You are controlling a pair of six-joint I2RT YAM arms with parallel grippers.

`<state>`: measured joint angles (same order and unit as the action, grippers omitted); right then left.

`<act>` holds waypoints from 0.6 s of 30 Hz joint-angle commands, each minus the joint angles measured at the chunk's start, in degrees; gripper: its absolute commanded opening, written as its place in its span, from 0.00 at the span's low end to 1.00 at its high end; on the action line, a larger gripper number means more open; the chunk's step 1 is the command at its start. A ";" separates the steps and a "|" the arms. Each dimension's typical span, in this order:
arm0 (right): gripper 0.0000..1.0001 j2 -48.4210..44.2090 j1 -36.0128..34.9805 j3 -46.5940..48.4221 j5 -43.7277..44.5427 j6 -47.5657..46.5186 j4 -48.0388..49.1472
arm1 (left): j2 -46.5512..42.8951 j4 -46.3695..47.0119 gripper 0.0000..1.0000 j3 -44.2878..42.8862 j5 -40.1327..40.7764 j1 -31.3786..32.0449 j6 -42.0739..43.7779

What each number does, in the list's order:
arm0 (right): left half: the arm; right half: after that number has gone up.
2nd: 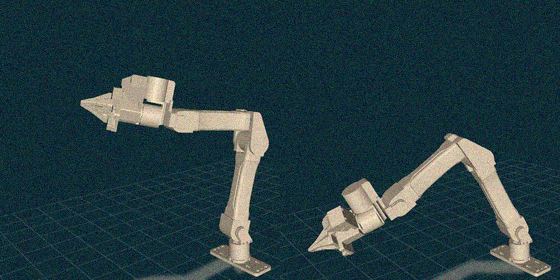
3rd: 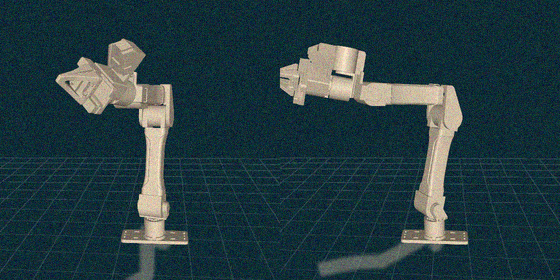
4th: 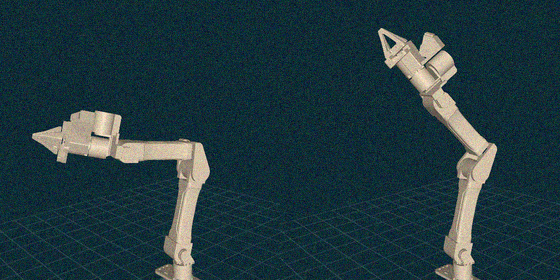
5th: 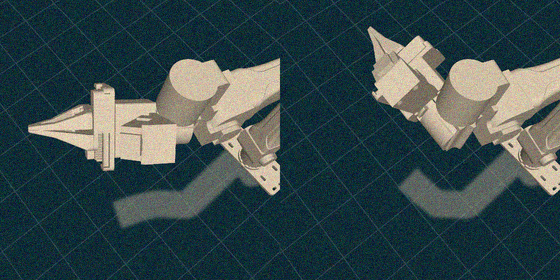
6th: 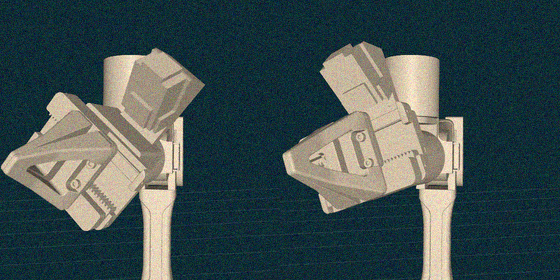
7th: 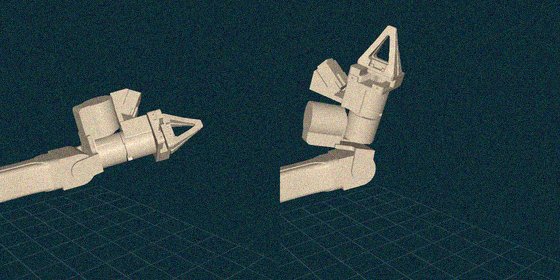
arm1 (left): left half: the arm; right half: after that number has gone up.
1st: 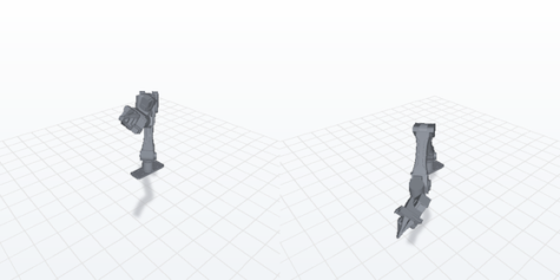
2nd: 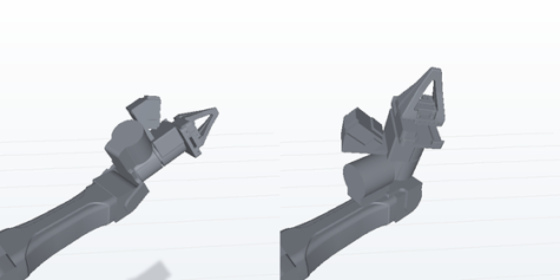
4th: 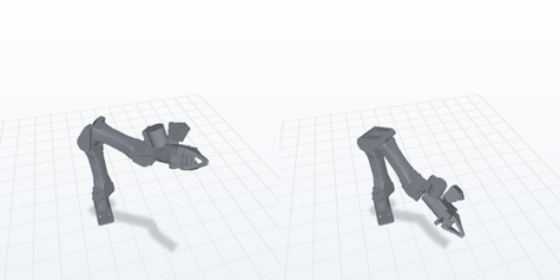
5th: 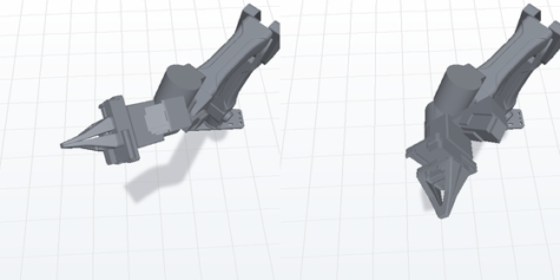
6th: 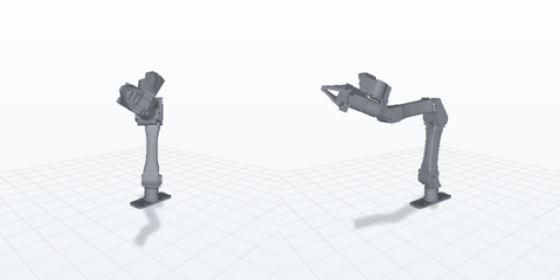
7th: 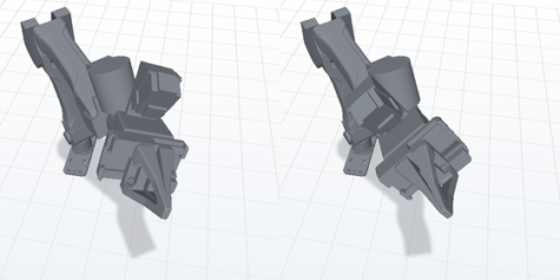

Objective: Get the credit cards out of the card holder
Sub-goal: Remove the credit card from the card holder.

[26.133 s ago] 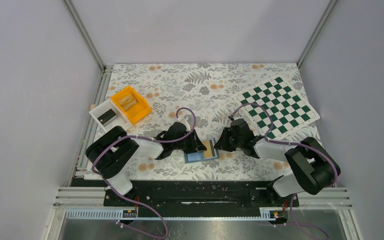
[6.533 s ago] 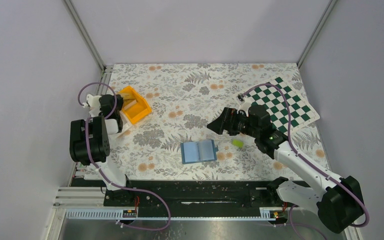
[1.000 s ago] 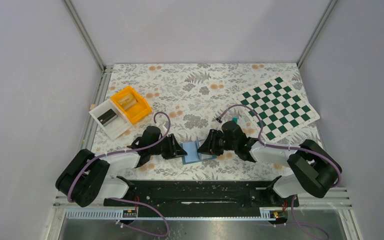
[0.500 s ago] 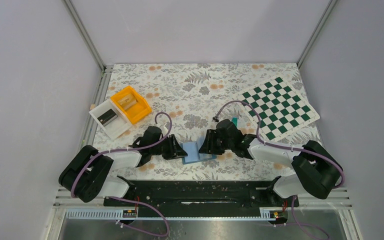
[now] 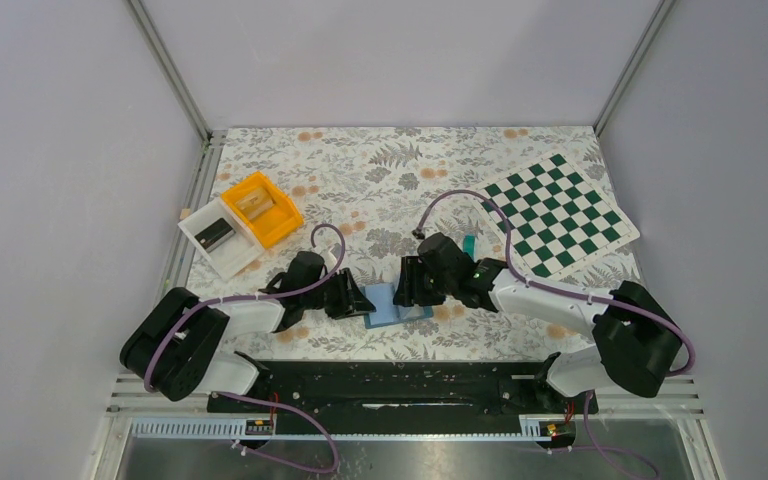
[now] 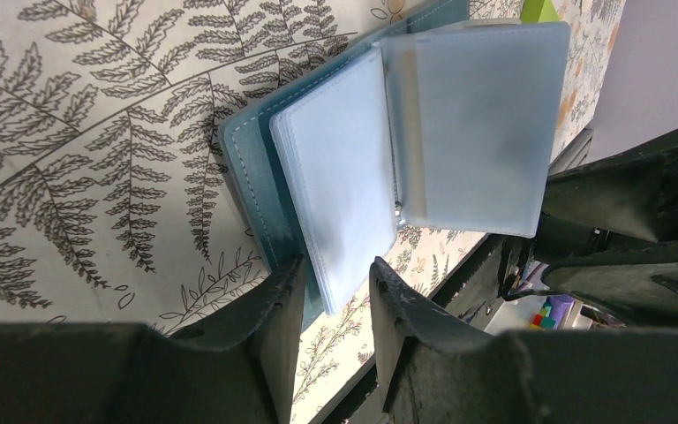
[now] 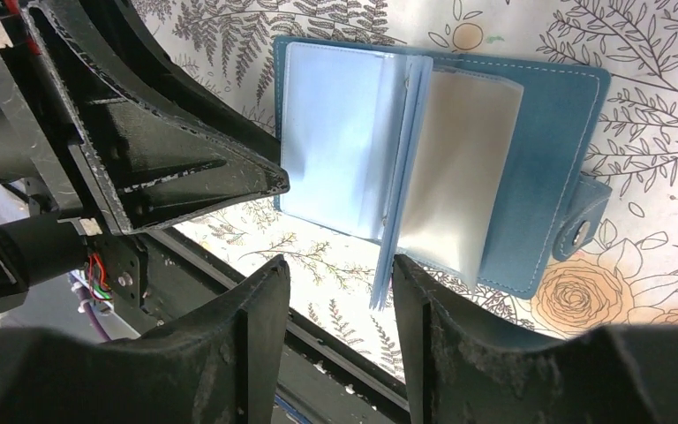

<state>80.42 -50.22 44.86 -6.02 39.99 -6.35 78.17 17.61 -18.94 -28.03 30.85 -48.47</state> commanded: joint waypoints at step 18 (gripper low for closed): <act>0.51 3.03 -2.69 2.42 -7.24 -0.29 5.59 | -0.04 1.78 0.33 -1.10 0.59 0.17 0.13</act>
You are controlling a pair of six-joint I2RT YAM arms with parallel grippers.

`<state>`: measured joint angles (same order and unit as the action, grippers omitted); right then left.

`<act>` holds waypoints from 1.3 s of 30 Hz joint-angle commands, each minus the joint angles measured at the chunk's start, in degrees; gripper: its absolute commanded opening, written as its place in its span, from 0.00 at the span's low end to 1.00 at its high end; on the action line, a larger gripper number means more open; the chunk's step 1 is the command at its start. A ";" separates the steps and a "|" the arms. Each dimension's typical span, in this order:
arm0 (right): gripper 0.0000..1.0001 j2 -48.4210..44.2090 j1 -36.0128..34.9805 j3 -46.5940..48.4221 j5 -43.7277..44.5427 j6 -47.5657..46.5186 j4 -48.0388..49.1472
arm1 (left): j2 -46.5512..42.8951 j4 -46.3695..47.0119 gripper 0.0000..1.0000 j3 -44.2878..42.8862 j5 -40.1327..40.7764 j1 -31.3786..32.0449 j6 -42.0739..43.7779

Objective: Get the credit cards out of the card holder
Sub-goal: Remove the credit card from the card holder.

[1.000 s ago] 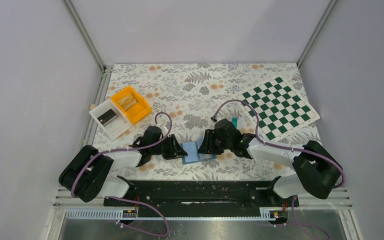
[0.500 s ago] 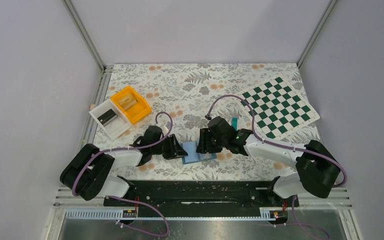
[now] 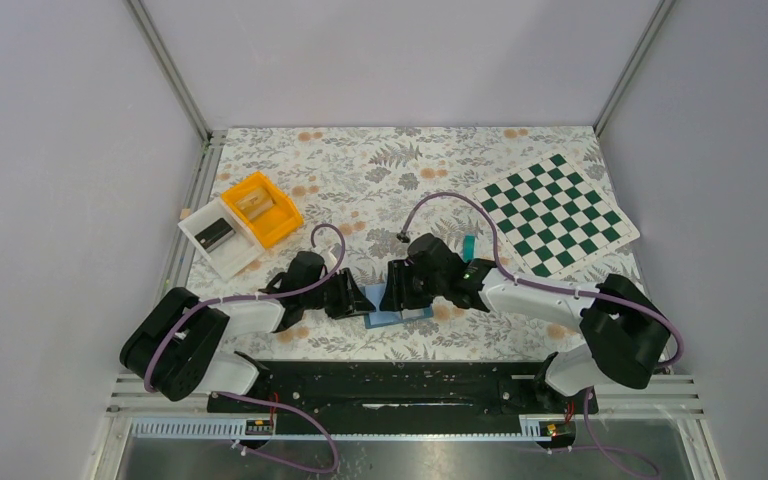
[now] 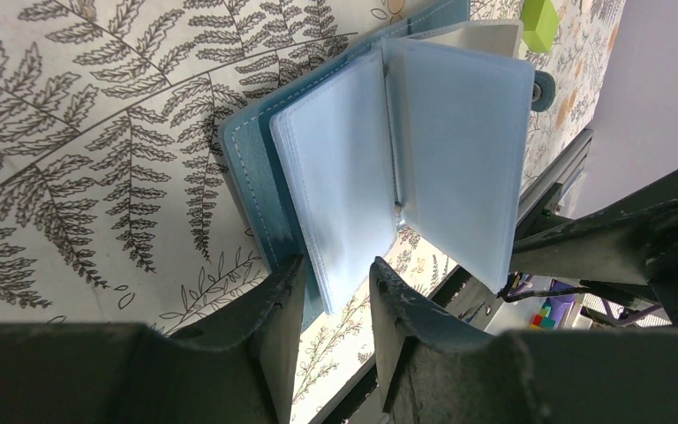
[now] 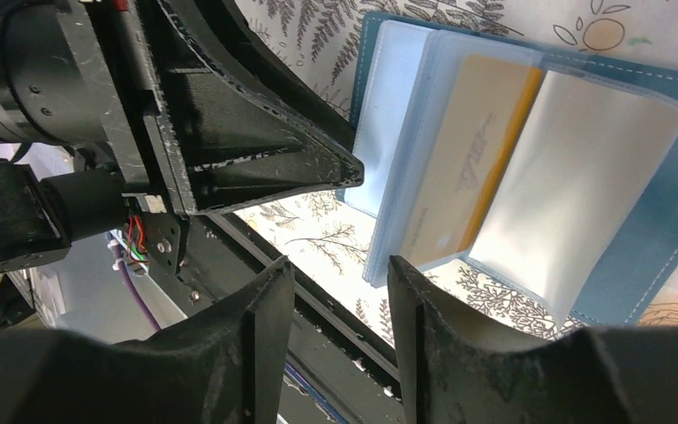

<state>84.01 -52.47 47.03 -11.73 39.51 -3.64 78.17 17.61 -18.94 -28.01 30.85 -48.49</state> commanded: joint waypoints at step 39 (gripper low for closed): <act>0.49 3.10 -0.04 1.58 6.75 -1.67 0.62 | -2.77 1.12 0.34 -2.22 -3.74 -3.81 0.21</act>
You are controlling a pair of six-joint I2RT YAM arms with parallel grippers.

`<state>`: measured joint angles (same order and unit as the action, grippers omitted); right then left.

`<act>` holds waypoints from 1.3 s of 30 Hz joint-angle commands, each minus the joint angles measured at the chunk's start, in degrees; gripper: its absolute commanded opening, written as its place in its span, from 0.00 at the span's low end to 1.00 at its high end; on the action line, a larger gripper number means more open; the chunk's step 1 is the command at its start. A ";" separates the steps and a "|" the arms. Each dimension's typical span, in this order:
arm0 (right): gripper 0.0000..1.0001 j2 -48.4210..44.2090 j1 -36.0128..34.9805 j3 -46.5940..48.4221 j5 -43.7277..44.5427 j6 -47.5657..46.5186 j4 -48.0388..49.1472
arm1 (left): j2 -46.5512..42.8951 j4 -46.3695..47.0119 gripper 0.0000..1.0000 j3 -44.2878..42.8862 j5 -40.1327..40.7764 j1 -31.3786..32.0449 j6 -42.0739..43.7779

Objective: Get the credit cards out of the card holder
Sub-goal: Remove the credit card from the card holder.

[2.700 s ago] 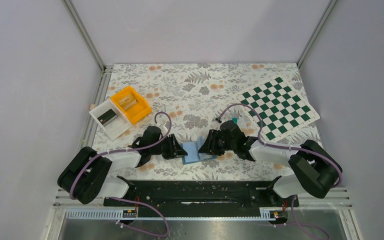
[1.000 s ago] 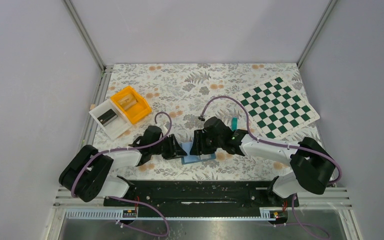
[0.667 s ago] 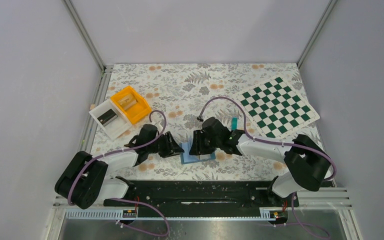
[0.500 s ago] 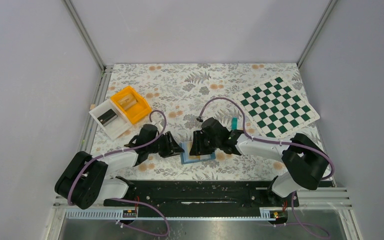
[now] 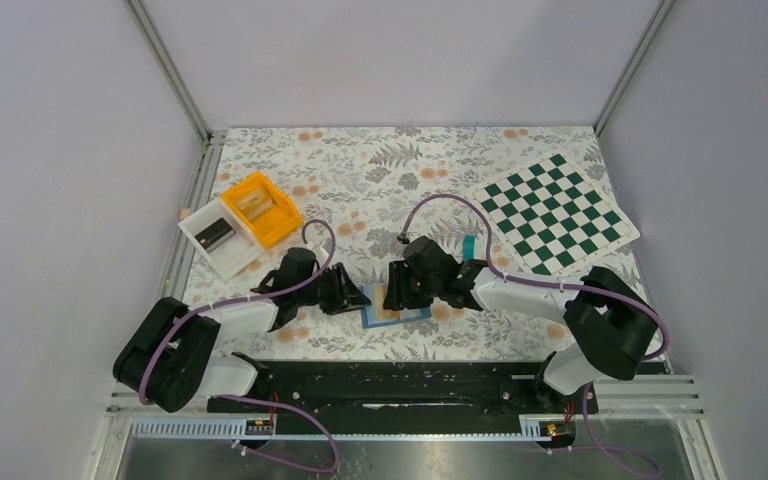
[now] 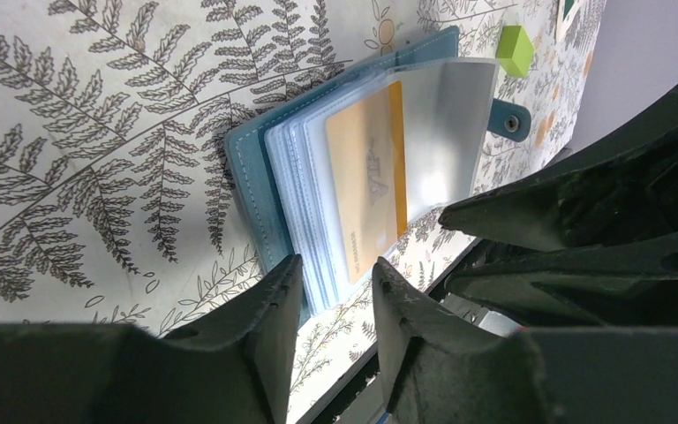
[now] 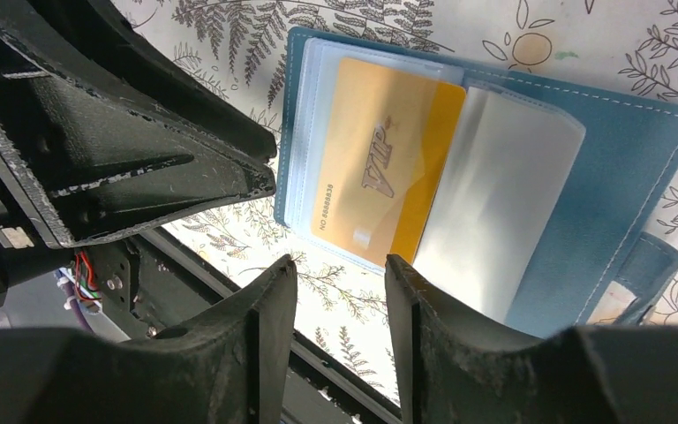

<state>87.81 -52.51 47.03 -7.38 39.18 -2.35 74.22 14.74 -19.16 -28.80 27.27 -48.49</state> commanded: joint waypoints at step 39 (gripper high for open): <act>0.14 7.77 11.28 -11.24 -17.03 7.25 32.03 | 10.83 3.54 0.08 -3.52 -1.28 0.58 1.74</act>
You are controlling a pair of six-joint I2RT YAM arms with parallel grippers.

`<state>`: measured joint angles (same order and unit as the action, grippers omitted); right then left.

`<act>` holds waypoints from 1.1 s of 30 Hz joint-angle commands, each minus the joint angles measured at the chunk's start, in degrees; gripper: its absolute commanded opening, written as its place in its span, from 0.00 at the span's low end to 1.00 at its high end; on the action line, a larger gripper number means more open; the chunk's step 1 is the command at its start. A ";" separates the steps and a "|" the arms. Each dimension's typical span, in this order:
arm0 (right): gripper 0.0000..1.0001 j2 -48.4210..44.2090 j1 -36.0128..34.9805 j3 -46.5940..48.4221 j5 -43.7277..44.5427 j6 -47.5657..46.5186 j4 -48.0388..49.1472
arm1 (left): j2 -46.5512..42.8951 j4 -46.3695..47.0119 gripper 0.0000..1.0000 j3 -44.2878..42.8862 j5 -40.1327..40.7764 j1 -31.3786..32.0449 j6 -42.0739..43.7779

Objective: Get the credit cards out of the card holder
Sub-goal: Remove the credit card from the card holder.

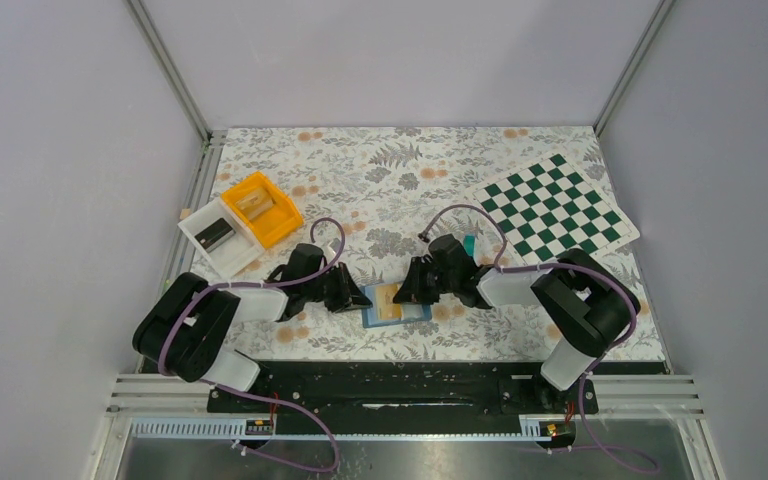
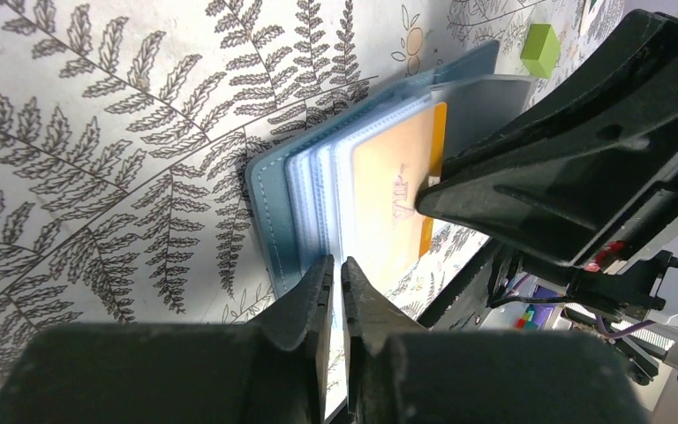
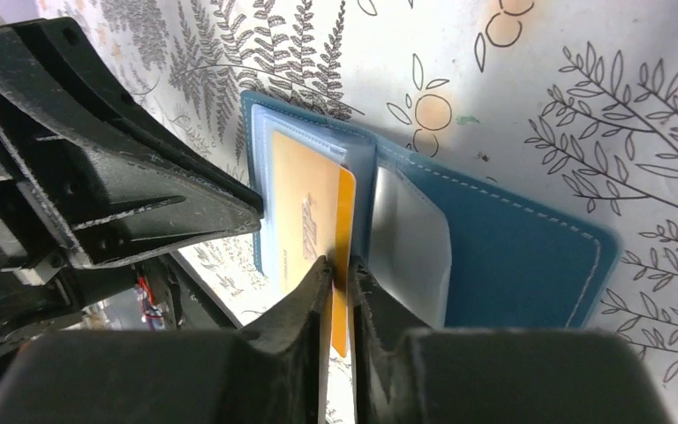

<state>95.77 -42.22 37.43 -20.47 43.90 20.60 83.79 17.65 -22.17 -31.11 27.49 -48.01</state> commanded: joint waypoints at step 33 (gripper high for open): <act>0.06 -8.13 7.34 -4.60 -6.49 -2.55 0.67 | 5.03 -7.10 0.11 -2.35 7.17 0.17 4.06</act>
<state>89.43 -36.25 32.49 -26.65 43.64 23.18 86.87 16.27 -25.15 -30.28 27.79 -47.33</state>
